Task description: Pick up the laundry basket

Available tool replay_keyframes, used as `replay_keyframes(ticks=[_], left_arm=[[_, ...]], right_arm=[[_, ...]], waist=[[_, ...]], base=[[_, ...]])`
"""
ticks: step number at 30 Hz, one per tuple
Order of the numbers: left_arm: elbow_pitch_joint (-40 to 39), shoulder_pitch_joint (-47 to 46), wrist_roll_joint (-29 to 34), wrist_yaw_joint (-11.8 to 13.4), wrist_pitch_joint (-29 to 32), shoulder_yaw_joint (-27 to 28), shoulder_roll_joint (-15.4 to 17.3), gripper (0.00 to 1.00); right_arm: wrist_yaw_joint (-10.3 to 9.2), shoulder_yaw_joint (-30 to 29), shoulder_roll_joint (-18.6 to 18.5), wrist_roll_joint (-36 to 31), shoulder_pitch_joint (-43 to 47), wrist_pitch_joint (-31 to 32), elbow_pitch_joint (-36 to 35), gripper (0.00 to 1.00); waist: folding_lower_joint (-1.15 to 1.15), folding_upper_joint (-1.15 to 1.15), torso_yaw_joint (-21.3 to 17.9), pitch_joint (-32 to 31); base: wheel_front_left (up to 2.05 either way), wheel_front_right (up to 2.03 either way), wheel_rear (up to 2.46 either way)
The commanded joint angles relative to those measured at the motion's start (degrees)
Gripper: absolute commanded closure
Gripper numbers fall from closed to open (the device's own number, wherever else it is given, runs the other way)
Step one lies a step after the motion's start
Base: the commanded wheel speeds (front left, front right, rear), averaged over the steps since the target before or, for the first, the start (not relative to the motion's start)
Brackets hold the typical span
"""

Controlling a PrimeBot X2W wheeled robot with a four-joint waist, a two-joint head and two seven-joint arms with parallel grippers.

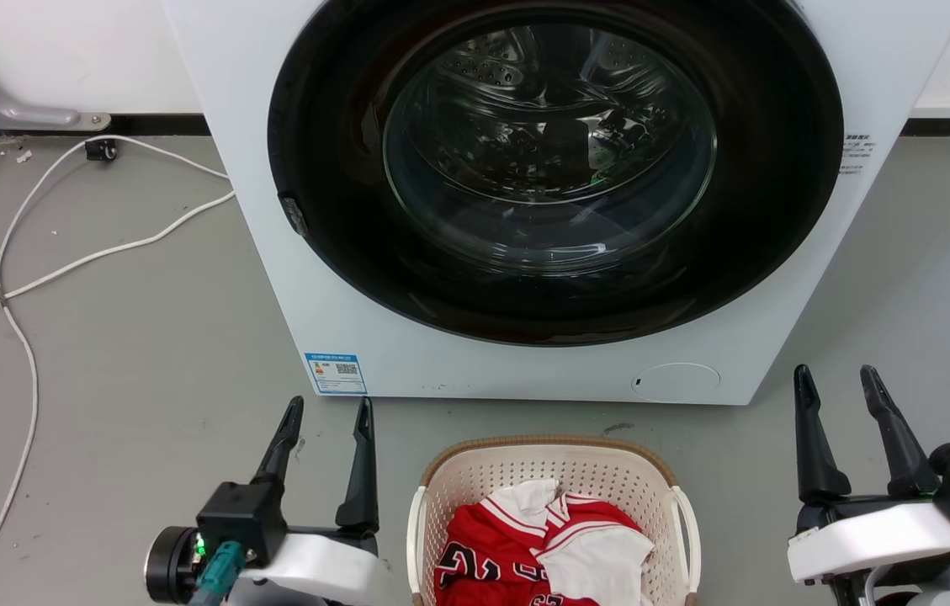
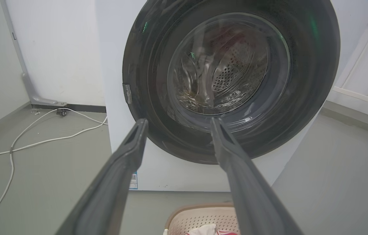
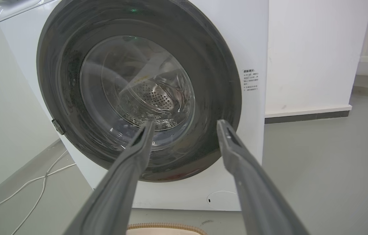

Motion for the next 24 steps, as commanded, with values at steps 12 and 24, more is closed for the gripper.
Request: replay_keyframes(ticks=[12,24], left_arm=[[0.86,0.33,3.84,-0.75,-1.92,-1.82,-0.35,0.00],[4.80,1.73,8.17,-6.39,-3.21,1.88,-3.49,0.00]], right_arm=[[0.00,0.41,-0.15,-6.10,0.89,-1.90,1.74,0.00],[-0.01,1.18,-0.13,-7.13,0.92,-3.30,4.35,0.00]], waist=[[0.00,0.00,-0.16,0.65],[0.00,0.00,-0.33,1.44]], base=[[0.00,0.00,0.00],[0.00,0.00,0.00]])
